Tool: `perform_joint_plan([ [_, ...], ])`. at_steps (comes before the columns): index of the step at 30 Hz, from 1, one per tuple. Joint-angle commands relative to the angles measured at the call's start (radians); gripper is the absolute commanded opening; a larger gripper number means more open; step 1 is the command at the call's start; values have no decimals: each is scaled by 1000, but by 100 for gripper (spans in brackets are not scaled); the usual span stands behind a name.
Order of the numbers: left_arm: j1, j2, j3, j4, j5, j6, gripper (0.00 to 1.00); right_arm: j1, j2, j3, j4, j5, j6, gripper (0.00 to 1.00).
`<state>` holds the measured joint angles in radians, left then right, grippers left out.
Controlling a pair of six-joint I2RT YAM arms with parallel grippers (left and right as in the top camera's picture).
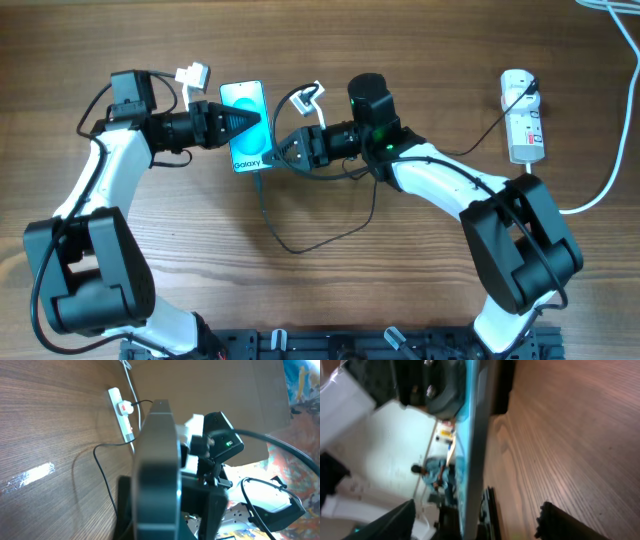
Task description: Plug charger to phone and switch on socket
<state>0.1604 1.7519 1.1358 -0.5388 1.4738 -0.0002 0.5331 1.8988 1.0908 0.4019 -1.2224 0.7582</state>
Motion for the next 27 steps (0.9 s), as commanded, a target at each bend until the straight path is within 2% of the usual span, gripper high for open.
perform_joint_plan([
  [1,-2,-16,-5,0,24,23,4,10,-6,14,0,-122,-78,63],
  [2,-2,-16,-5,0,25,23,4,19,-6,14,0,-121,-79,53],
  [3,-2,-16,-5,0,25,23,4,29,-6,13,0,-121,-79,51],
  [6,-2,-16,-5,0,25,23,4,71,-6,13,-5,-103,-85,52],
  [11,-2,-16,-5,0,25,22,4,84,-6,13,-124,50,-106,52],
  [19,-2,-16,-5,0,25,22,4,105,-6,13,-159,51,-166,52],
  [21,-2,-16,-5,0,25,22,4,95,-6,13,-148,51,-171,56],
  [27,-2,-16,-5,-1,25,22,4,-27,-77,13,-122,10,-110,57],
])
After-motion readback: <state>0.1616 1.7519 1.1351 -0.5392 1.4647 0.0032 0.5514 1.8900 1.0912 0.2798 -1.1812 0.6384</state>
